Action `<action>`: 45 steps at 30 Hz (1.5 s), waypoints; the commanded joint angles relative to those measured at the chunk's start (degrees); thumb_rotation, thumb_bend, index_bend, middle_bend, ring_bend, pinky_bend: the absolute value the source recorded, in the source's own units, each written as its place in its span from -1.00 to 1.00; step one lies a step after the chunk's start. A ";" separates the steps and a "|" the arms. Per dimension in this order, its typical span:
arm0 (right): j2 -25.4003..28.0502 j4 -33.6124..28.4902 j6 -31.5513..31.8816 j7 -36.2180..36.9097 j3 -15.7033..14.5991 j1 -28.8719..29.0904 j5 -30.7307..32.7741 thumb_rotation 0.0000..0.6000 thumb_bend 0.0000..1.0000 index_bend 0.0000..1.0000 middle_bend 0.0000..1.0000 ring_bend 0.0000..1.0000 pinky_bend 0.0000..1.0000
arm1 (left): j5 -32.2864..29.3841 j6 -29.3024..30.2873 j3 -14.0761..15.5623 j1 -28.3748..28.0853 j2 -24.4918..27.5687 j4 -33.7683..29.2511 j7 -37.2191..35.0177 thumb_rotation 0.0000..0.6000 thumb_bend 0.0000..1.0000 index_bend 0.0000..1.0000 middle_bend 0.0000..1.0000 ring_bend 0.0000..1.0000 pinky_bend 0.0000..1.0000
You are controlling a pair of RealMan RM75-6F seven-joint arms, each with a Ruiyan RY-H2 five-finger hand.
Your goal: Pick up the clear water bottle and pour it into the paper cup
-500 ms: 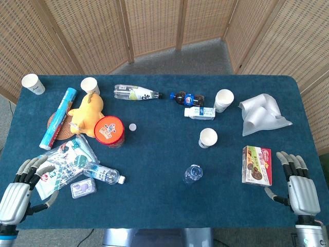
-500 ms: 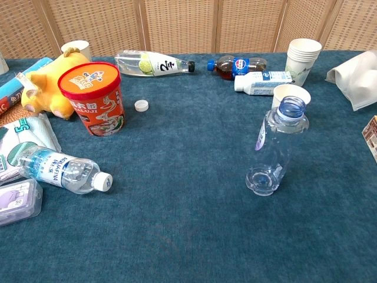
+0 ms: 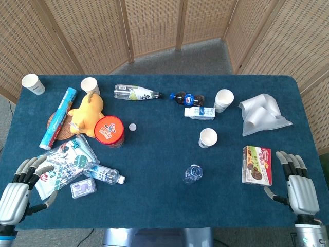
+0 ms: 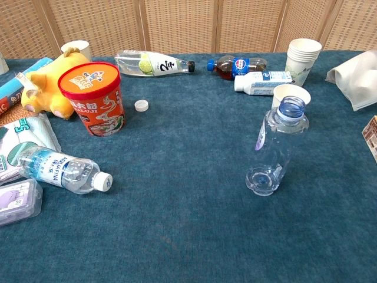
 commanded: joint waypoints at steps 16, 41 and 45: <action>2.71 1.25 -2.92 6.75 0.87 1.53 0.55 1.00 -0.56 -0.99 -1.00 -1.00 -1.00 | -0.96 -2.64 -0.75 -1.74 0.48 -0.93 0.08 0.49 -0.23 -0.52 -0.76 -0.99 -1.00; 1.16 9.56 -17.31 41.27 -3.18 14.20 -12.99 1.00 -0.57 -1.00 -1.00 -1.00 -1.00 | -0.91 -3.07 -1.64 -2.99 2.48 -5.49 2.05 0.49 -0.23 -0.57 -0.76 -0.99 -1.00; -0.10 9.51 -18.46 41.44 -3.92 15.54 -13.32 1.00 -0.58 -1.00 -1.00 -1.00 -1.00 | -0.69 -2.61 -1.77 -2.95 2.77 -5.56 1.97 0.49 -0.23 -0.58 -0.76 -0.99 -1.00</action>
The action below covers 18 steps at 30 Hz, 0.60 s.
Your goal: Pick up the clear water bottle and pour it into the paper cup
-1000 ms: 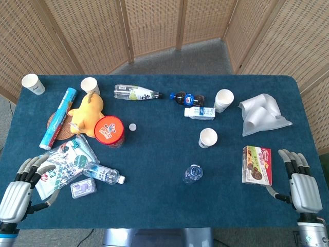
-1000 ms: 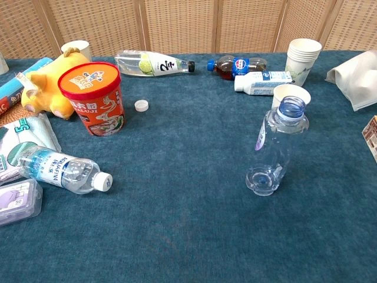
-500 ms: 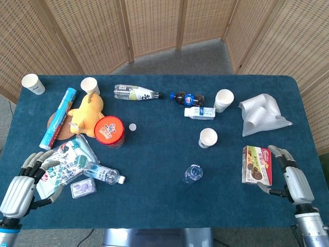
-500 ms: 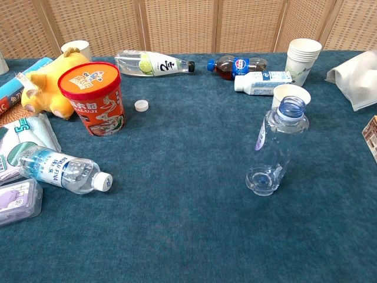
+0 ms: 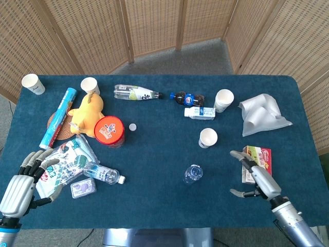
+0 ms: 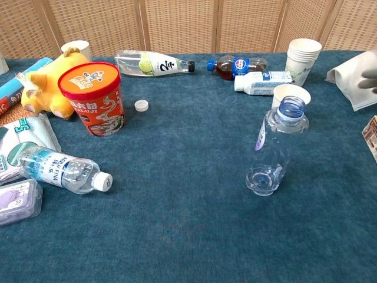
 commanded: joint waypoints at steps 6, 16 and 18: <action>-3.14 0.46 -2.35 -0.08 -1.26 2.09 0.38 1.00 -0.58 -1.00 -1.00 -1.00 -1.00 | -0.01 0.03 0.12 0.03 0.19 0.33 -0.48 0.49 -0.23 -0.58 -0.76 -0.99 -1.00; -5.98 0.64 -4.04 -0.55 -1.25 4.60 1.70 1.00 -0.58 -1.00 -1.00 -1.00 -1.00 | -0.05 0.57 0.26 0.34 0.34 1.11 -1.21 0.49 -0.23 -0.58 -0.76 -0.99 -1.00; -6.50 0.60 -4.45 -0.82 -1.34 5.07 1.92 1.00 -0.58 -1.00 -1.00 -1.00 -1.00 | -0.07 0.67 0.30 0.41 0.36 1.34 -1.48 0.50 -0.23 -0.58 -0.76 -0.99 -1.00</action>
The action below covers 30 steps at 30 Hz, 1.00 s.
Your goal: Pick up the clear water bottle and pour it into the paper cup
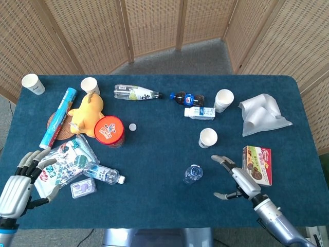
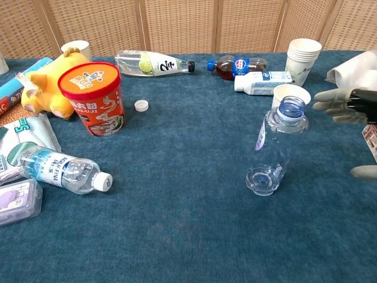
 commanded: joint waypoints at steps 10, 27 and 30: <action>-3.61 0.71 -2.68 -1.00 0.16 2.39 2.69 1.00 -0.60 -1.00 -1.00 -1.00 -1.00 | -0.28 0.46 0.23 0.39 -0.10 1.47 -1.57 0.49 -0.23 -0.58 -0.76 -0.99 -1.00; -7.62 2.62 -6.53 3.03 0.79 5.71 5.70 1.00 -0.60 -1.00 -1.00 -1.00 -1.00 | -1.26 1.25 0.17 1.03 -0.63 4.16 -4.09 0.49 -0.23 -0.57 -0.76 -0.99 -1.00; -7.97 2.98 -6.85 4.71 0.73 6.22 5.56 1.00 -0.60 -1.00 -1.00 -1.00 -1.00 | -1.25 1.56 0.19 1.22 -0.60 4.37 -4.35 0.49 -0.23 -0.58 -0.76 -0.99 -1.00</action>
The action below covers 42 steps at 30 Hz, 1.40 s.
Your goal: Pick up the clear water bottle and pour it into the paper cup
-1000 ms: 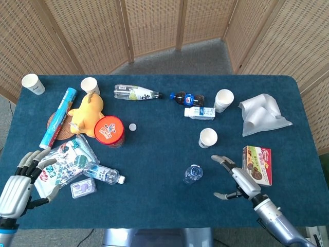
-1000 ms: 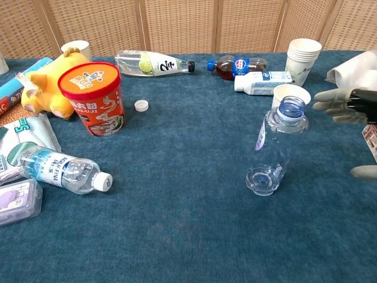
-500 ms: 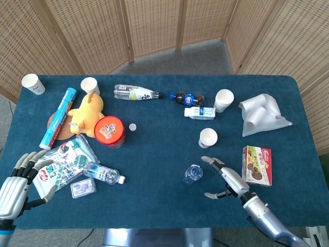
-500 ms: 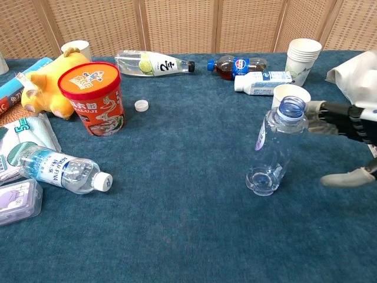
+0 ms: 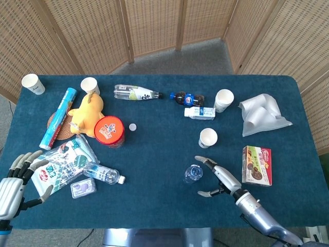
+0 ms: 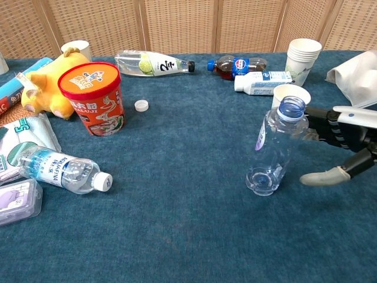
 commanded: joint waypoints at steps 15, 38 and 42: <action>-2.98 2.82 -2.24 6.78 0.49 3.44 0.15 1.00 -0.59 -1.00 -1.00 -1.00 -1.00 | -0.22 1.23 0.10 0.98 0.18 0.79 -0.92 0.50 -0.23 -0.58 -0.76 -0.99 -1.00; -6.94 2.57 -2.75 2.13 3.18 4.23 6.59 1.00 -0.43 0.00 -0.19 -0.56 -0.32 | -0.44 2.46 0.03 2.01 0.26 1.95 -2.30 0.49 -0.23 -0.58 -0.76 -0.99 -1.00; -7.38 2.47 -2.59 0.98 3.29 3.97 7.13 1.00 -0.41 0.06 -0.14 -0.47 -0.21 | -0.58 2.45 -0.04 2.08 0.23 1.95 -2.24 0.49 -0.23 -0.58 -0.76 -1.00 -1.00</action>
